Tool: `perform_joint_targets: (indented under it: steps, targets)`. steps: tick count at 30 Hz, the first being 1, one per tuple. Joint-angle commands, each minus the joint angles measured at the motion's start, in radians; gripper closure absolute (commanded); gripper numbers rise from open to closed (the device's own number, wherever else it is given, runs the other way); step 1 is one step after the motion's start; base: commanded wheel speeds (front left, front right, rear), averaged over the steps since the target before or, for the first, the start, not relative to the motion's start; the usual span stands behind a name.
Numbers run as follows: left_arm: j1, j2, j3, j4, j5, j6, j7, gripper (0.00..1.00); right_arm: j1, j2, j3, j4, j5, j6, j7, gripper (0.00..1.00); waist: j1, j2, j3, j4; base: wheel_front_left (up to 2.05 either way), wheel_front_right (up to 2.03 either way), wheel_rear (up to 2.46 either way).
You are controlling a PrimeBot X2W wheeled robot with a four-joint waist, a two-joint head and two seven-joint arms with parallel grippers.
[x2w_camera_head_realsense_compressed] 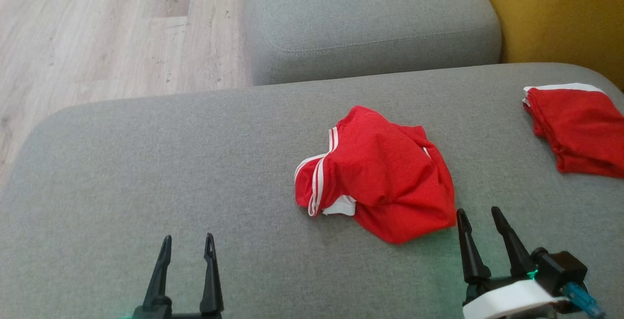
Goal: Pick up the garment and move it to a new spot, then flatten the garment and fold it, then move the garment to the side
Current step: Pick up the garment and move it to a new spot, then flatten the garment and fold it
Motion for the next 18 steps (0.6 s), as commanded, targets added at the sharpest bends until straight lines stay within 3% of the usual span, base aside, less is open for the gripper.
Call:
perform_joint_targets:
  steps: [1, 18]
  targets:
    - [-0.026, -0.005, 0.039, -0.040, 0.012, 0.007, -0.009, 0.00, -0.024, 0.001, 0.024, -0.040, 0.003, -0.001, -0.004, 0.00, 0.0001, 0.0000, -0.001, 0.003, 0.00, 0.00, 0.00]
    - [-0.020, -0.005, 0.038, -0.033, 0.025, 0.011, -0.009, 0.00, -0.012, 0.001, 0.037, -0.055, 0.002, -0.001, -0.004, 0.00, 0.0001, 0.0000, -0.012, 0.010, 0.00, 0.00, 0.00]
